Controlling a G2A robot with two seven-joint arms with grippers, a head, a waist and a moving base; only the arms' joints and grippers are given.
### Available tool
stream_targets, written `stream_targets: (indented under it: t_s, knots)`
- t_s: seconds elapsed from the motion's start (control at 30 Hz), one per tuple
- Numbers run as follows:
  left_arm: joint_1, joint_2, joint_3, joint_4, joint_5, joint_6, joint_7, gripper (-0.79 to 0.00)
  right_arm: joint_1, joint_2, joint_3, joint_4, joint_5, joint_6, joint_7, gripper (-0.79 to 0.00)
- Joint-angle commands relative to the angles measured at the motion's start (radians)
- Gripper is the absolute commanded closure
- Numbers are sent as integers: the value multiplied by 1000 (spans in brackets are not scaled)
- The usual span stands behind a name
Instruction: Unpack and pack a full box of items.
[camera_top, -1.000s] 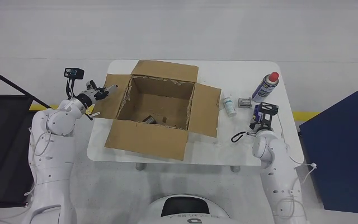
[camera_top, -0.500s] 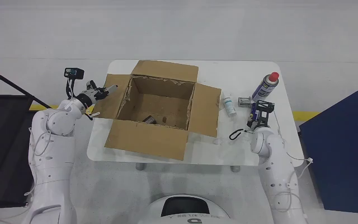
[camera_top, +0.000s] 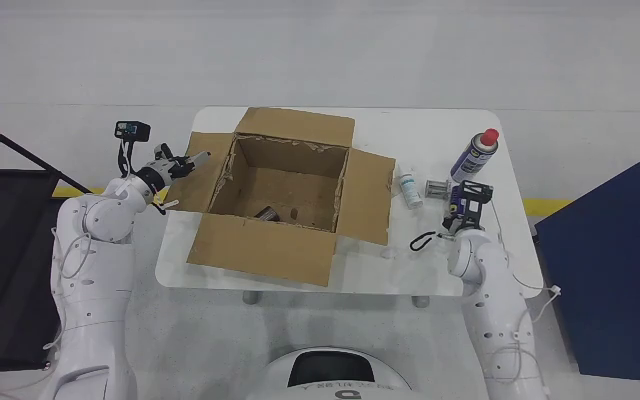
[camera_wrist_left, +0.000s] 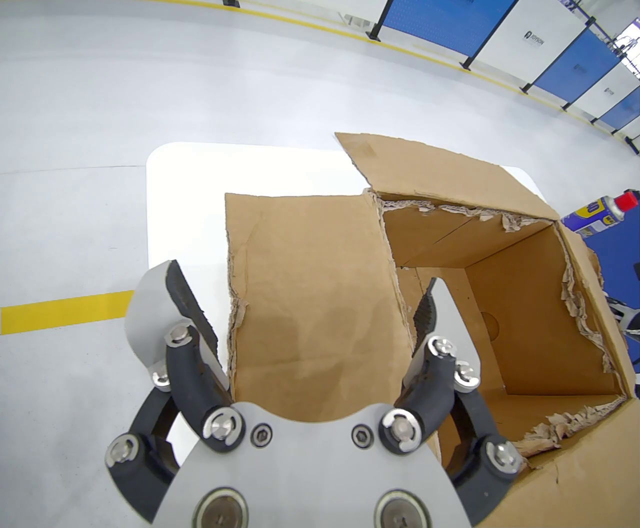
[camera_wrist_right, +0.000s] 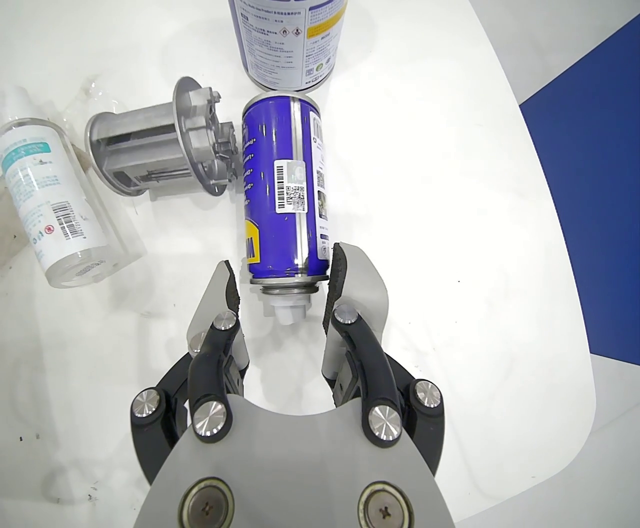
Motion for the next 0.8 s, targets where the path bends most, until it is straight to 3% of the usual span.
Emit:
stream_targets:
  t_s: [0.0,0.4,0.53,0.77]
  knots:
    - [0,0,0,0,0,0,0,-785,-2,0,0,-2,1,-1,0,-379]
    - [0,0,0,0,0,0,0,-785,-8,-2,0,-3,-2,5,-11,-391]
    - [0,0,0,0,0,0,0,-785,-15,-2,3,-8,-4,5,-15,-529]
    - [0,0,0,0,0,0,0,-785,-41,-3,18,-42,9,3,-43,-671]
